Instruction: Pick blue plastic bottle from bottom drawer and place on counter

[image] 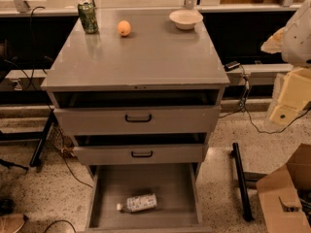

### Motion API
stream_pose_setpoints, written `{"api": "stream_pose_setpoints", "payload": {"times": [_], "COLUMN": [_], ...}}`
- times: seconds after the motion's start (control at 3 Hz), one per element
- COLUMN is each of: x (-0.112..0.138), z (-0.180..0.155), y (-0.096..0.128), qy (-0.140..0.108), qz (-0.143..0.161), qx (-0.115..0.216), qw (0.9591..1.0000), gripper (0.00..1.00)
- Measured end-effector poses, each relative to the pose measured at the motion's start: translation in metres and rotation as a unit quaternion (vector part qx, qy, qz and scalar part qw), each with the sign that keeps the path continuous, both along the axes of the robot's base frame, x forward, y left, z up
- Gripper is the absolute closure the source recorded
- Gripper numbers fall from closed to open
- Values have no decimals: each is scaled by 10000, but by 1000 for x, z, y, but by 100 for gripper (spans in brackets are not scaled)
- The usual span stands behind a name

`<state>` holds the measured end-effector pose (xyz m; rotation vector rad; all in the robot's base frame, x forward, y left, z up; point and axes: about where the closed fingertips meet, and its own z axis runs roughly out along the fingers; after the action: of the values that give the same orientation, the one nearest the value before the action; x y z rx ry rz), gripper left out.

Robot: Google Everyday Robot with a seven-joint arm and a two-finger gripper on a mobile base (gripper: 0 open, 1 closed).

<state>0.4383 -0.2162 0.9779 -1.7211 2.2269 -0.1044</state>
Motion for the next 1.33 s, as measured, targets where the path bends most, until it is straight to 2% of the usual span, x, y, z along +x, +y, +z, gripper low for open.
{"api": "stream_pose_setpoints", "payload": {"times": [0.33,0.67,1.0,1.33], "x": [0,-10,-27,-28], "z": [0,-32,-91,-174], "y": [0,4,31,96], "qy": [0,201,454,609], "qz": [0,-52,-26,44], "qx": [0,388,1211,2074], "qw": [10000,9990,9916,9763], "gripper": [0,0,0,0]}}
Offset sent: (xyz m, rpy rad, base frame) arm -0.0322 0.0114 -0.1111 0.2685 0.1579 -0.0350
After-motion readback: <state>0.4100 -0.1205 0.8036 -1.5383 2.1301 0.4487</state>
